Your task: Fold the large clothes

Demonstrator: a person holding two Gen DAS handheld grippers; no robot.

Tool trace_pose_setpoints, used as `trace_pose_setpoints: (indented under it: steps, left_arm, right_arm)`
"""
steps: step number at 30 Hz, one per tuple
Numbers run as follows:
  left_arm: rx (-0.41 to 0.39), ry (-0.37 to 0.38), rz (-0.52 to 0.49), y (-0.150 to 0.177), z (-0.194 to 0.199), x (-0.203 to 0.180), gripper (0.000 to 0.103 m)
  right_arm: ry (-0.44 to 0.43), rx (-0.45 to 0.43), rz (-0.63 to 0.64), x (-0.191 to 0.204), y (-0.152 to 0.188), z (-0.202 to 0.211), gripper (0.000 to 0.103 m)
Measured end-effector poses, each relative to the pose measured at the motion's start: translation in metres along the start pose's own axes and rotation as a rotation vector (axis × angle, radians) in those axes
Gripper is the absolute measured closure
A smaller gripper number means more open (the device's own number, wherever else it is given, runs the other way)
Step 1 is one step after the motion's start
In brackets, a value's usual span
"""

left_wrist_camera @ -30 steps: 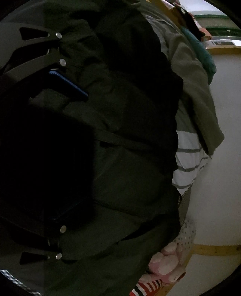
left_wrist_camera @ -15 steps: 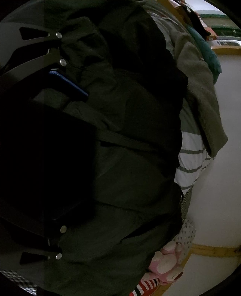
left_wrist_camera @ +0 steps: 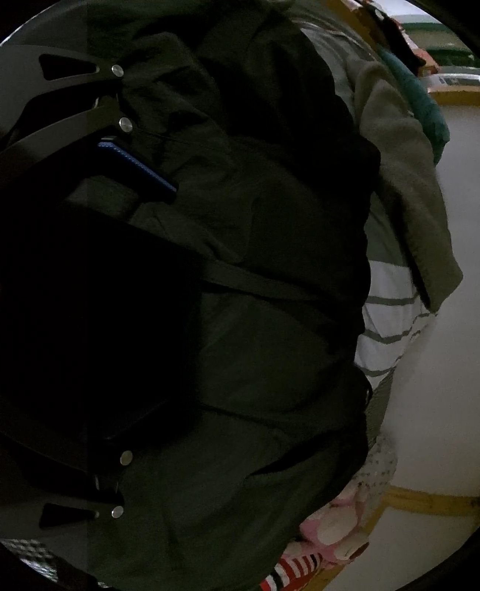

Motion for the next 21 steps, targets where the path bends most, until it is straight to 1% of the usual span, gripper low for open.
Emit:
trace_pose_setpoints:
  steps: [1,2,3,4,5,6,7,8,9,10,11,12,13,14,15,16,17,18,19,21]
  left_arm:
    - [0.005,0.008,-0.002,0.001,0.001,0.0,0.004]
    - [0.012,0.018,0.003,0.001,0.003,0.0,0.004]
    - [0.033,0.042,0.011,0.0,0.008,0.0,0.004]
    - [0.044,0.062,0.018,-0.001,0.013,-0.001,0.005]
    - [0.042,0.087,0.03,-0.002,0.023,-0.002,0.005]
    - [0.02,0.107,0.049,-0.002,0.035,0.001,0.005]
    - [-0.021,0.12,0.071,-0.002,0.048,0.004,0.005]
    - [-0.073,0.115,0.089,-0.002,0.062,0.005,0.005]
    - [-0.101,0.1,0.099,0.0,0.071,0.005,0.005]
    - [-0.119,0.098,0.105,0.002,0.079,0.002,0.005]
    - [-0.109,0.097,0.094,0.005,0.083,-0.008,0.005]
    - [-0.067,0.057,0.061,0.008,0.078,-0.019,0.005]
    - [-0.007,0.025,0.003,0.012,0.068,-0.032,0.005]
    - [0.039,0.042,-0.052,0.019,0.056,-0.048,0.004]
    - [0.038,0.05,-0.08,0.03,0.04,-0.066,0.004]
    - [-0.003,0.0,-0.094,0.034,0.035,-0.074,0.004]
    - [-0.034,-0.043,-0.095,0.037,0.031,-0.079,0.004]
    - [-0.036,-0.052,-0.08,0.038,0.029,-0.08,0.004]
    - [-0.028,-0.048,-0.072,0.036,0.028,-0.079,0.004]
    - [-0.002,-0.011,-0.07,0.033,0.033,-0.073,0.005]
  right_arm:
    - [-0.008,0.006,-0.021,0.002,-0.005,-0.004,0.006]
    - [-0.017,0.006,-0.055,0.003,-0.009,-0.004,0.015]
    - [-0.022,0.014,-0.031,0.006,-0.007,0.001,0.039]
    - [-0.051,0.026,0.004,0.01,-0.005,0.006,0.05]
    - [-0.113,0.052,0.064,0.014,0.001,0.016,0.053]
    - [-0.159,0.069,0.118,0.016,0.009,0.028,0.057]
    - [-0.217,0.082,0.133,0.013,0.017,0.042,0.06]
    - [-0.255,0.082,0.127,0.008,0.022,0.055,0.06]
    - [-0.294,0.071,0.115,0.0,0.028,0.072,0.06]
    - [-0.338,0.045,0.108,-0.011,0.036,0.099,0.061]
    - [-0.348,0.02,0.106,-0.019,0.041,0.117,0.061]
    - [-0.352,-0.012,0.101,-0.03,0.044,0.139,0.06]
    - [-0.346,-0.058,0.085,-0.044,0.043,0.163,0.06]
    - [-0.311,-0.085,0.079,-0.055,0.037,0.175,0.059]
    - [-0.26,-0.099,0.078,-0.062,0.031,0.179,0.056]
    - [-0.222,-0.095,0.028,-0.078,0.02,0.179,0.051]
    - [-0.258,-0.089,-0.022,-0.087,0.016,0.177,0.05]
    - [-0.265,-0.1,-0.032,-0.088,0.017,0.174,0.048]
    - [-0.239,-0.139,-0.006,-0.082,0.022,0.174,0.045]
    - [-0.203,-0.198,0.02,-0.072,0.034,0.172,0.045]
Point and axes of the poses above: each gripper's, at about its wrist camera, not at the fingertips, and z roughly against the way its jaws point, x to its left, y to its underside, the point moved 2 cm from there along -z, roughly the way its jaws point, and after that the axes turned 9 degrees about -z, right-handed, at the moved point
